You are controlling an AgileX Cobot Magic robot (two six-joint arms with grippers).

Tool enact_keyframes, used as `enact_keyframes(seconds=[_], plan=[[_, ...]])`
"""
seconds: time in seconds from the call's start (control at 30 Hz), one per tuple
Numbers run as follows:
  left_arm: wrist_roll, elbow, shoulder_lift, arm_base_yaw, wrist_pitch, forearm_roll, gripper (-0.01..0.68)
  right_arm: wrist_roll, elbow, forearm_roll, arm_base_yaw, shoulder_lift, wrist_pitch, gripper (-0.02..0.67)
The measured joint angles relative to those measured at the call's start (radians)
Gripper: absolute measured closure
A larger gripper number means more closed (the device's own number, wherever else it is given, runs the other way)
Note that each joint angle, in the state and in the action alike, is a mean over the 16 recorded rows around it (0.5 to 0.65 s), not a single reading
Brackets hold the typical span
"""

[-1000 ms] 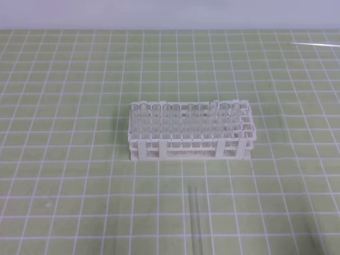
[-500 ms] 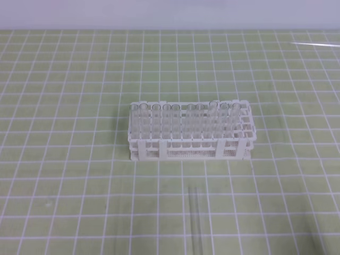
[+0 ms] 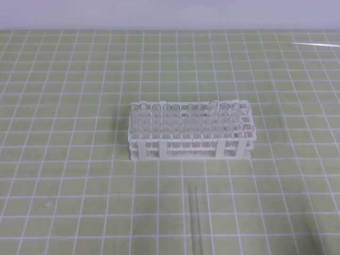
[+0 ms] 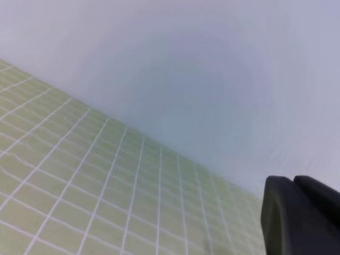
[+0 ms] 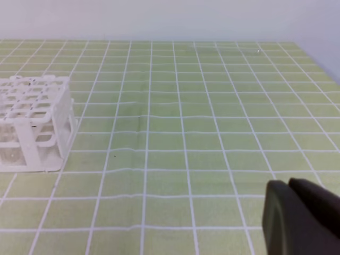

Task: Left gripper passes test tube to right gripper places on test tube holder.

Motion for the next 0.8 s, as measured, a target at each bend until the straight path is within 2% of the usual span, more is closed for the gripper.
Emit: enact_keyframes(seconds=[0.17, 0.37, 0.57, 0.8], plan=[[-0.09, -0.004, 0.003, 0.0, -0.02, -0.028, 0.673, 0.0, 0.0, 0.0, 0.0, 0.0, 0.0, 0.651], [-0.143, -0.075, 0.004, 0.0, 0.126, -0.062, 0.673, 0.0, 0.0, 0.0, 0.0, 0.0, 0.0, 0.651], [-0.075, -0.232, 0.046, 0.0, 0.412, -0.111, 0.673, 0.0, 0.0, 0.0, 0.0, 0.001, 0.0, 0.651], [0.14, -0.489, 0.227, -0.003, 0.788, -0.158, 0.673, 0.0, 0.0, 0.0, 0.0, 0.001, 0.0, 0.651]])
